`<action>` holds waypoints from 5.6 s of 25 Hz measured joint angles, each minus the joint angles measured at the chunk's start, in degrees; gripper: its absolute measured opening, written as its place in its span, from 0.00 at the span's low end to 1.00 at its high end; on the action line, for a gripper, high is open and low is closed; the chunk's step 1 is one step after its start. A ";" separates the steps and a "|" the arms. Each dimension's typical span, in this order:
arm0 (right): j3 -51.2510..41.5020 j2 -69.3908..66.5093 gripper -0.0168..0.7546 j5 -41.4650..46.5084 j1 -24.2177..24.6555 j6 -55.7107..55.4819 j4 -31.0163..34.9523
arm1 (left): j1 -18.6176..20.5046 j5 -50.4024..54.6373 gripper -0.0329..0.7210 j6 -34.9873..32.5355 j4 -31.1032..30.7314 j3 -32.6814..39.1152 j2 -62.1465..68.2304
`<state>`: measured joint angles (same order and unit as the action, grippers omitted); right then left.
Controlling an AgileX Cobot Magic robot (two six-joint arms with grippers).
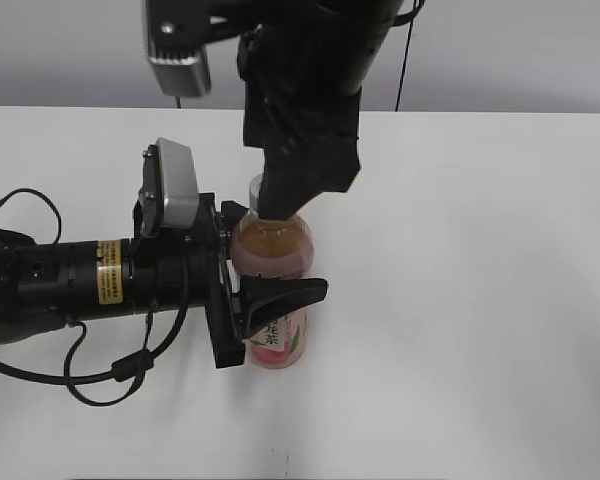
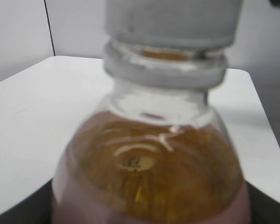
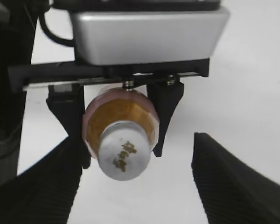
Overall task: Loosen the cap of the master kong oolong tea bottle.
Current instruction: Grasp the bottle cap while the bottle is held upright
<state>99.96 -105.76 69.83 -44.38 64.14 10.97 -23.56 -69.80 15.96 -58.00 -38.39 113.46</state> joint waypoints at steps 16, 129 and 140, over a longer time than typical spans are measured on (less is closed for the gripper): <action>1.34 0.05 0.74 0.05 0.00 -50.68 0.85 | 0.00 0.01 0.63 0.05 0.08 0.00 0.00; -1.01 -0.22 0.38 0.09 -3.47 76.72 -5.86 | 0.00 0.10 0.63 -0.24 1.12 0.00 0.00; -0.96 2.11 0.38 0.09 -3.47 71.85 -6.02 | 0.00 0.29 0.63 0.21 1.54 0.00 0.00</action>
<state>99.01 -103.65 69.92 -47.85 135.99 4.95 -23.56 -69.51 16.17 -56.46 -38.39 113.46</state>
